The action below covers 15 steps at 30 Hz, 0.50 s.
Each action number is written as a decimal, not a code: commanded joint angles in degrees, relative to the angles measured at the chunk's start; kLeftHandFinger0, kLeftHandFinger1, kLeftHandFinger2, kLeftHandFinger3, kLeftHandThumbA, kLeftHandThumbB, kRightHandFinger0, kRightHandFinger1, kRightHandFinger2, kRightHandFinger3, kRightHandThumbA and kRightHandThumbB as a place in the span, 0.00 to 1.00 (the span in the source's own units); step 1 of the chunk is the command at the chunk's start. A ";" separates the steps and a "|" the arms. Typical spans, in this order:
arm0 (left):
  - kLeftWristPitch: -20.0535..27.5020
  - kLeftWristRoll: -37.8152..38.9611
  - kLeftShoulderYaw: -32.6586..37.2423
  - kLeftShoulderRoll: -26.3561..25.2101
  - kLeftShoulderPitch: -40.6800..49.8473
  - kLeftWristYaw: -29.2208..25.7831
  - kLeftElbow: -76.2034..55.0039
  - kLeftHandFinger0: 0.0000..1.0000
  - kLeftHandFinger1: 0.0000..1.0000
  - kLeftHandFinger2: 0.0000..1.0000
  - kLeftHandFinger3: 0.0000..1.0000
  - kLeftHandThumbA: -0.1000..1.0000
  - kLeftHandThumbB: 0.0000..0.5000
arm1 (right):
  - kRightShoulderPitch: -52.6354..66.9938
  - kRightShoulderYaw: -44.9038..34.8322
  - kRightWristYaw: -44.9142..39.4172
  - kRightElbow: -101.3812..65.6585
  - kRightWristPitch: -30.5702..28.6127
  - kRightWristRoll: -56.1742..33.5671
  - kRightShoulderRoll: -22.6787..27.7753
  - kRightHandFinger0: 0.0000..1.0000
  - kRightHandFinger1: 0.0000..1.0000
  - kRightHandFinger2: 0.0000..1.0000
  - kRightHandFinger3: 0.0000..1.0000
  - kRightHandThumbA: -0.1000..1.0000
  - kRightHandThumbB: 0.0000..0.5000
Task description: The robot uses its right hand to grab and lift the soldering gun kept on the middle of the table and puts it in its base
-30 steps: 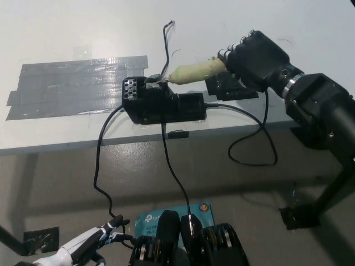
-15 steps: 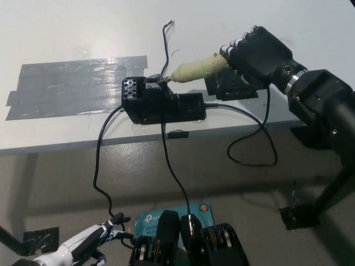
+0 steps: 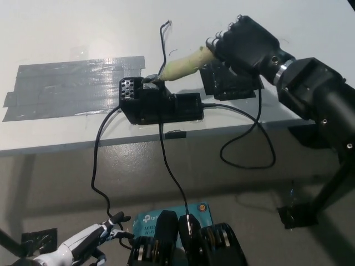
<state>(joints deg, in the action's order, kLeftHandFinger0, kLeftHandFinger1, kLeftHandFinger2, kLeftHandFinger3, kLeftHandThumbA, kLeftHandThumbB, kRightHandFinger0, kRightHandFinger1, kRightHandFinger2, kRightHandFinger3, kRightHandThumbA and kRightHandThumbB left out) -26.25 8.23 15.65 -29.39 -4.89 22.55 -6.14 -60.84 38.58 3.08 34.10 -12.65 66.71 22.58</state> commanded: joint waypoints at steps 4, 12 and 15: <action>-0.68 0.11 0.21 -0.97 -0.97 0.10 -1.16 1.00 1.00 0.85 1.00 1.00 0.99 | -4.20 2.08 4.75 1.14 0.10 3.65 -0.87 0.00 0.00 0.33 0.00 0.01 0.14; -0.68 -0.10 0.76 -0.81 -1.59 0.32 -0.82 1.00 1.00 0.86 1.00 1.00 1.00 | -3.45 3.29 6.77 2.94 0.20 3.95 -2.74 0.00 0.00 0.34 0.00 0.07 0.23; -0.68 0.58 0.74 -0.76 -1.68 0.38 -0.60 1.00 1.00 0.86 1.00 1.00 1.00 | -3.11 3.46 7.12 3.78 0.14 3.36 -3.79 0.00 0.00 0.35 0.11 0.00 0.32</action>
<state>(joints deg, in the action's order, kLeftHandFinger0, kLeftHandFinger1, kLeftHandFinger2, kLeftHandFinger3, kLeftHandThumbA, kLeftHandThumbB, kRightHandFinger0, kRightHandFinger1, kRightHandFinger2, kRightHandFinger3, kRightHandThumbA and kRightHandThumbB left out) -26.25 8.25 16.32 -29.39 -5.34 22.58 -6.11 -61.44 41.32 7.00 37.34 -11.90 69.46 20.76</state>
